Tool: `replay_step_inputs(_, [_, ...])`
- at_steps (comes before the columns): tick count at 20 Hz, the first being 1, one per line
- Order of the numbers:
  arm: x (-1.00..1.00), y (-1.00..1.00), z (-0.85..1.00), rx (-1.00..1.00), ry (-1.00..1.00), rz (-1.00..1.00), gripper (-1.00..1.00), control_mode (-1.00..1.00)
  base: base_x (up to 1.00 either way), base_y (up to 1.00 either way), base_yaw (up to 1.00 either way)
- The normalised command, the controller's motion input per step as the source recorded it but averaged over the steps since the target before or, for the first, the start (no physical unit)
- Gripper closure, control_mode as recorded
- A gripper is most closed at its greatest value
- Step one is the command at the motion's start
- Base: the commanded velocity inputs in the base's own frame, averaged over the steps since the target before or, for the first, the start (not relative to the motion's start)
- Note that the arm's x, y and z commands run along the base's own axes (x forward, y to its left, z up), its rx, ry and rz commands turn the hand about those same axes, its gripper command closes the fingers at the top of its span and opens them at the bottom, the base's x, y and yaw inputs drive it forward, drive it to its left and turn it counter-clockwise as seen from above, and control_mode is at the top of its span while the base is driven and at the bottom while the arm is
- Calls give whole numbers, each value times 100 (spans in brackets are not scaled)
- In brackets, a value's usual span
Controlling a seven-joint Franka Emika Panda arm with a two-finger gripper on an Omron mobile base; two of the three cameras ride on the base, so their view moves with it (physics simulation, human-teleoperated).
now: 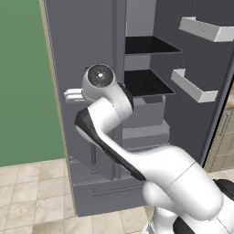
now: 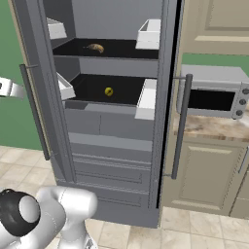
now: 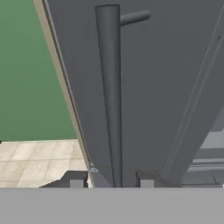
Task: Retrieve the banana and pear from the fridge and place them into the bowl on the dining table.
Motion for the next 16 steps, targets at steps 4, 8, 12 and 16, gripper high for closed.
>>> replay_step_inputs(4, [-76, -19, 38, 3, -5, -7, -100, -100, 0, 0, 0])
replay_step_inputs(8, [-56, -57, 0, 20, -32, -23, -100, -100, 0, 0, 0])
replay_step_inputs(12, [-24, -66, 1, 39, -25, -35, -100, -100, 0, 0, 0])
replay_step_inputs(16, [-18, -62, 29, 52, -2, -24, -100, -100, 0, 0, 0])
